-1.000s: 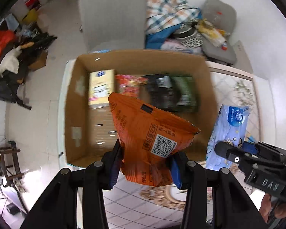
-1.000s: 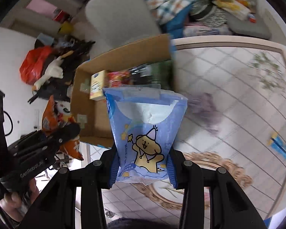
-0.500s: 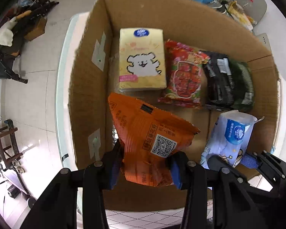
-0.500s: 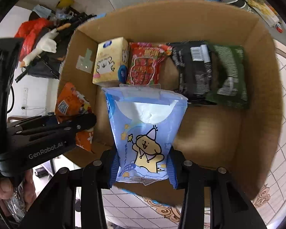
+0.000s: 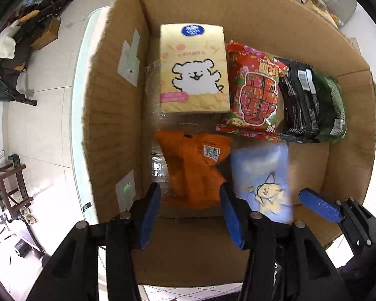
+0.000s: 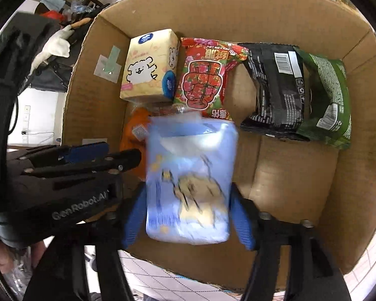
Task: Organize soft objects
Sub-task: 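Carry the orange bag and blue tissue pack into the box and release, then lift both open tools out of the box and move toward the table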
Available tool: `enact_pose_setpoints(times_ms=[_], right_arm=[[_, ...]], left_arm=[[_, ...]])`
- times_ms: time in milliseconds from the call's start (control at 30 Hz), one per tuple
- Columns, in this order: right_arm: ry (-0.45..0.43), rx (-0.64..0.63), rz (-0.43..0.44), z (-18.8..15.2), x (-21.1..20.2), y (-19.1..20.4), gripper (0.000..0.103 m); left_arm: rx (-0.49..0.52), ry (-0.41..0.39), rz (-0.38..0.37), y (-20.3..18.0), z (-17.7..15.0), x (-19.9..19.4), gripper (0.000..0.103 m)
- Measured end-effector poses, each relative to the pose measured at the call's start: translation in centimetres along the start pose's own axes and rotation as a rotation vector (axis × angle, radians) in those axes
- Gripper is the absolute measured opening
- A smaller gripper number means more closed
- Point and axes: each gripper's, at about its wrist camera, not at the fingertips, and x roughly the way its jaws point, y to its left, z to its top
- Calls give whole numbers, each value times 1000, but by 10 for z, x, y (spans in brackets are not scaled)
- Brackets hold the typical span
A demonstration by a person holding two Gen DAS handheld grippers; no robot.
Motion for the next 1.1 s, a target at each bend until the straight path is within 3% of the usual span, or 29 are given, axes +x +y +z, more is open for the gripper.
enact_pose_setpoints(times_ms=[133, 267, 367, 467, 567, 700, 867, 1100], right_arm=[[-8, 9, 3, -2, -6, -2, 74], [-39, 0, -51, -10, -17, -4, 75], [-57, -3, -77, -17, -28, -14, 77], [-72, -1, -95, -28, -41, -24, 77], [-86, 0, -114, -39, -47, -25, 79], [-121, -7, -152, -58, -65, -21, 103], [-184, -11, -204, -76, -87, -22, 103], [-256, -18, -204, -102, -122, -22, 103]], left_arm=[[-16, -20, -7, 6, -2, -13, 53], [-17, -68, -9, 7, -13, -32, 69], [-22, -104, -8, 3, -25, -46, 73], [-22, -151, 1, 2, -39, -58, 93], [-15, -218, 47, -4, -53, -71, 100], [-12, -288, 74, -7, -72, -81, 102], [-14, -342, 86, -15, -90, -87, 102], [-22, -418, 77, -29, -121, -110, 102]])
